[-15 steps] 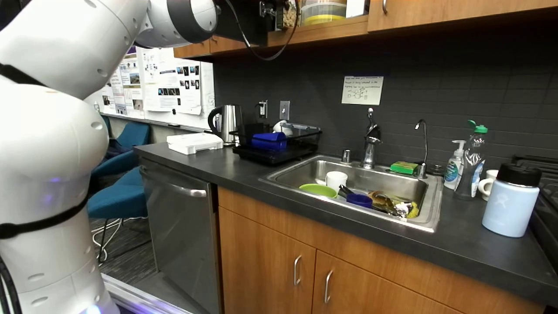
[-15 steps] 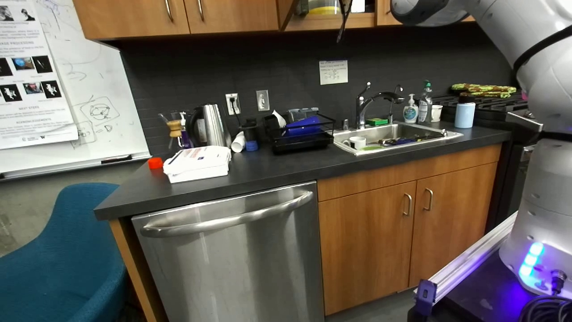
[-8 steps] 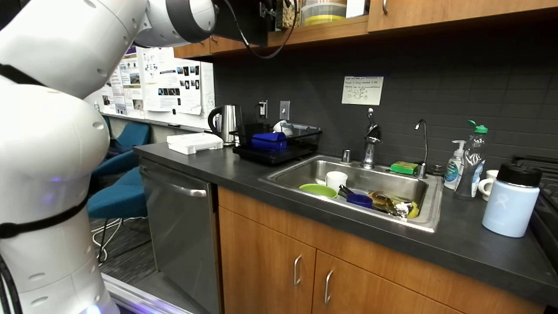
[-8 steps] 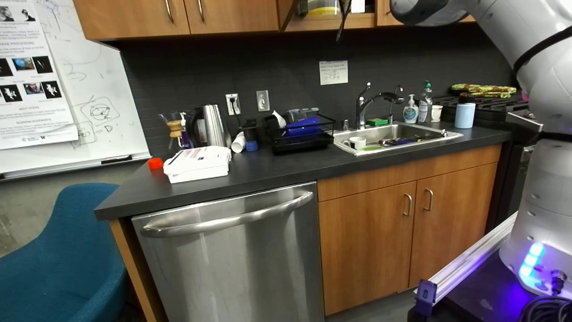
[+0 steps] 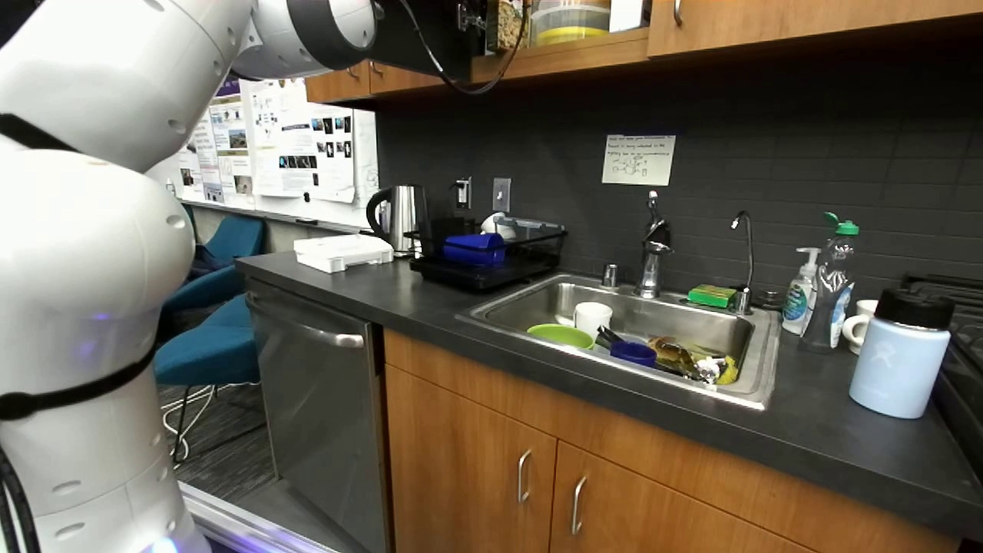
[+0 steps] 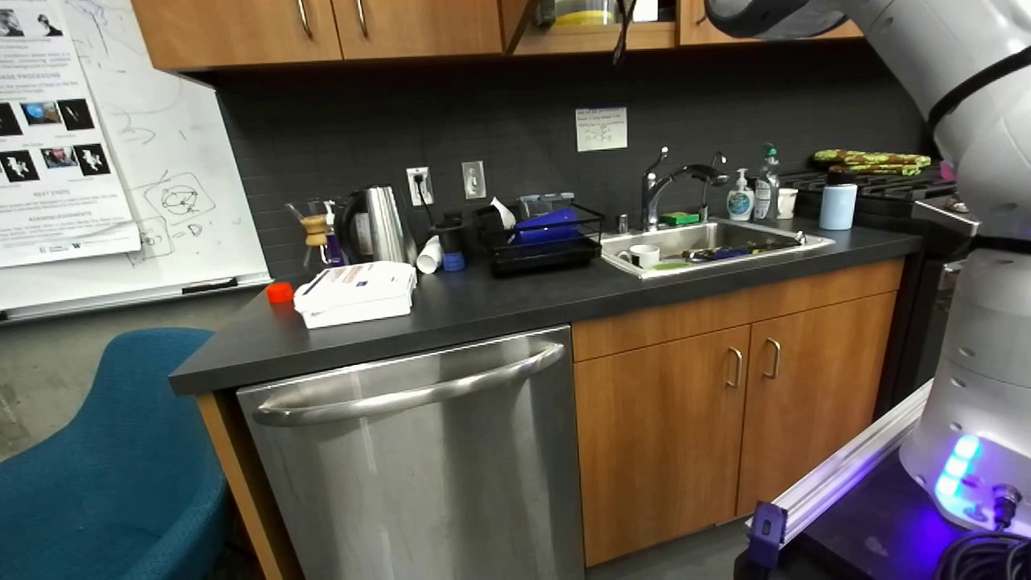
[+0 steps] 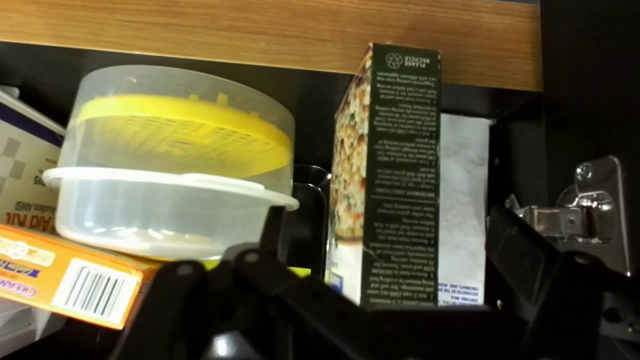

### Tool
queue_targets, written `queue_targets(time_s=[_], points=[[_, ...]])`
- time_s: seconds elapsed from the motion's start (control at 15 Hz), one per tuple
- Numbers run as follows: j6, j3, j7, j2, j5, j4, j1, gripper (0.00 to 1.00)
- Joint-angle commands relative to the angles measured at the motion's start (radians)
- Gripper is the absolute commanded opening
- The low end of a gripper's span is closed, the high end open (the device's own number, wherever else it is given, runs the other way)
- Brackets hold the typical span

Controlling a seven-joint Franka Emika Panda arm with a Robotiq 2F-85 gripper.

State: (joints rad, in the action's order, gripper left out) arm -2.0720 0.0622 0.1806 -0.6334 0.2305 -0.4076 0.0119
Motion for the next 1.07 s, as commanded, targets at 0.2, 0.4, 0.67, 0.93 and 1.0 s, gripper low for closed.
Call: queue_targets(time_s=[0.2,0.4,0.67,0.93,1.0], points=[[0.040,-0.017,-0.066,0.064,-0.022,-0.057,0.003,1.00],[0.116,-0.026,-0.129,-0.003,-0.071,0.072,0.007,1.00],[0.107,-0.062,-0.162,0.076,-0.082,-0.056,0.005,1.00],[0.122,-0.055,-0.170,0.075,-0.071,-0.044,0.009,1.00],[0.116,-0.058,-0.174,0.075,-0.076,-0.041,0.006,1.00]])
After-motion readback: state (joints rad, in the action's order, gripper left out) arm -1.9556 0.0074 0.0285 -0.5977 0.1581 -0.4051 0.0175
